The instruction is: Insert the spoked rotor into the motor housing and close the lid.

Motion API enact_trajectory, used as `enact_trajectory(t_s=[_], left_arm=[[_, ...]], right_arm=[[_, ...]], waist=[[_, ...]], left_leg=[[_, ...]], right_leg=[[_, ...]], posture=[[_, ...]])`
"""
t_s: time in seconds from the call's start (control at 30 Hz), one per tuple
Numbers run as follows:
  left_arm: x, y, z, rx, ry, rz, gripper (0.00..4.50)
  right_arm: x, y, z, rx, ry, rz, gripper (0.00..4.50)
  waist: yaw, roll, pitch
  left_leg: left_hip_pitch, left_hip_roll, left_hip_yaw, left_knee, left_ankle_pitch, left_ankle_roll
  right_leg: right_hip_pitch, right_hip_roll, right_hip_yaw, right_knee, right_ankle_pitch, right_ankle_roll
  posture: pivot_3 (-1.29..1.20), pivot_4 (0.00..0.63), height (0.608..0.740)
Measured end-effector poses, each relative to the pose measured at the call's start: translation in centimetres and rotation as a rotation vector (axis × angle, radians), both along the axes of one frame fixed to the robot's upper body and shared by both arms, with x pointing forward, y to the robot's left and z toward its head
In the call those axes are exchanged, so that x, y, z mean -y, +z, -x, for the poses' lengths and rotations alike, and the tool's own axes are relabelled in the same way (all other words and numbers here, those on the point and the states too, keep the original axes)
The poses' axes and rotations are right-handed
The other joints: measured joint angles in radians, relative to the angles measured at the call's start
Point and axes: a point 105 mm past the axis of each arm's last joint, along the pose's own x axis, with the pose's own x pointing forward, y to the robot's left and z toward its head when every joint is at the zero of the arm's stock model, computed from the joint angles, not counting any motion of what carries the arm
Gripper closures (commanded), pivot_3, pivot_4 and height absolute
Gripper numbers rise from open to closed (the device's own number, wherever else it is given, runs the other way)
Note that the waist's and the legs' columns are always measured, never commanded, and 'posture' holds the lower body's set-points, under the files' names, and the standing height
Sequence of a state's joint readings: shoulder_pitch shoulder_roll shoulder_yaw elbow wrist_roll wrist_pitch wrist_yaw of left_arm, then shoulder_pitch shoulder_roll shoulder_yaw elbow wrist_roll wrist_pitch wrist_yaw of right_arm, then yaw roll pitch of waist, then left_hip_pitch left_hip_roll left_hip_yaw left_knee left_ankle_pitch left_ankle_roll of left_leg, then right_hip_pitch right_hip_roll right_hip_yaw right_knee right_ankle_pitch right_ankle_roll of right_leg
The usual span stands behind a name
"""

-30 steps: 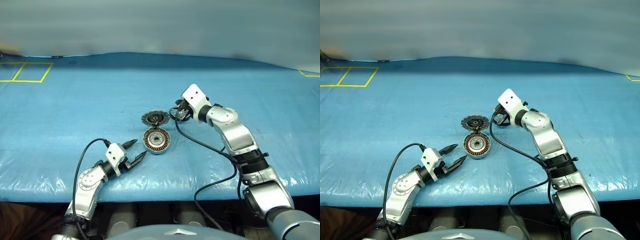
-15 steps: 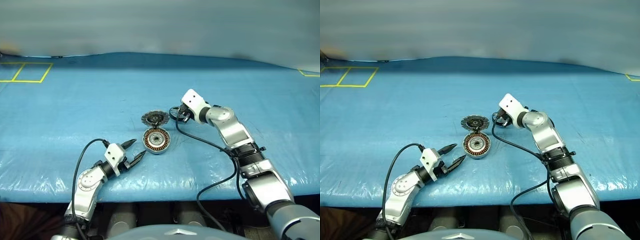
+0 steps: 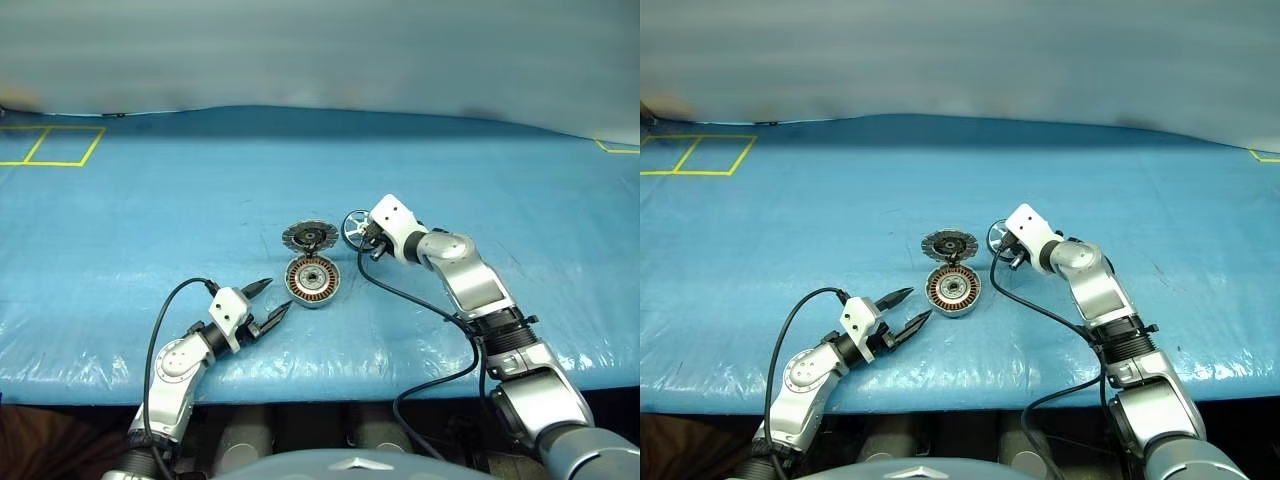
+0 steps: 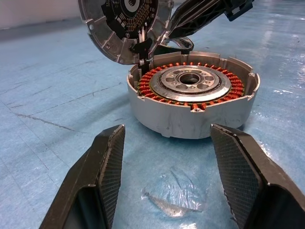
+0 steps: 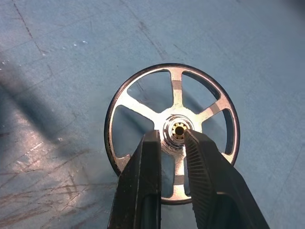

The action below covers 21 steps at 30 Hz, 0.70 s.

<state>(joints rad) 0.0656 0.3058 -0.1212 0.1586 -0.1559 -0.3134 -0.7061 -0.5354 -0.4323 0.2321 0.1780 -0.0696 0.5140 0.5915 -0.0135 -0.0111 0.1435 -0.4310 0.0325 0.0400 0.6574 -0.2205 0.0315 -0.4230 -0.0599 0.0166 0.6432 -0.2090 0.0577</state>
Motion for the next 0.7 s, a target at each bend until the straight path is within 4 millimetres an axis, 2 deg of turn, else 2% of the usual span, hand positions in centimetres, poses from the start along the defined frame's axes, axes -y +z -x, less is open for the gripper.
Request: enact_trajectory(t_s=[0.3,0.47,0.6,0.7], left_arm=[[0.0,0.0,0.0,0.001,0.0,-0.002,1.49],[0.0,0.0,0.0,0.0,0.001,-0.002,1.49],[0.0,0.0,0.0,0.001,0.001,-0.002,1.49],[0.0,0.0,0.0,0.001,0.002,-0.002,1.49]], right_arm=[[0.2,0.0,0.0,-0.003,-0.032,-0.018,3.63],[-0.2,0.4,0.1,-0.018,-0.041,-0.101,3.63],[-0.3,1.1,0.1,0.0,-0.038,-0.116,2.76],[-0.1,1.7,-0.1,0.028,-0.053,-0.125,2.76]], waist=[[0.0,0.0,0.0],[0.0,0.0,0.0],[0.0,0.0,0.0],[0.0,0.0,0.0]], left_leg=[[0.0,0.0,0.0,0.0,0.0,0.0],[0.0,0.0,0.0,0.0,0.0,0.0],[0.0,0.0,0.0,-0.001,0.0,0.0],[-0.001,0.0,0.0,-0.001,0.0,0.0]], right_leg=[[0.0,0.0,0.0,0.0,0.0,0.0],[0.0,0.0,0.0,0.0,0.0,0.0],[-0.001,0.0,0.0,0.0,0.0,0.0],[-0.001,0.0,0.0,0.0,0.0,0.0]], posture=[[0.0,0.15,0.74],[0.0,0.15,0.74],[0.0,0.15,0.74],[0.0,0.15,0.74]])
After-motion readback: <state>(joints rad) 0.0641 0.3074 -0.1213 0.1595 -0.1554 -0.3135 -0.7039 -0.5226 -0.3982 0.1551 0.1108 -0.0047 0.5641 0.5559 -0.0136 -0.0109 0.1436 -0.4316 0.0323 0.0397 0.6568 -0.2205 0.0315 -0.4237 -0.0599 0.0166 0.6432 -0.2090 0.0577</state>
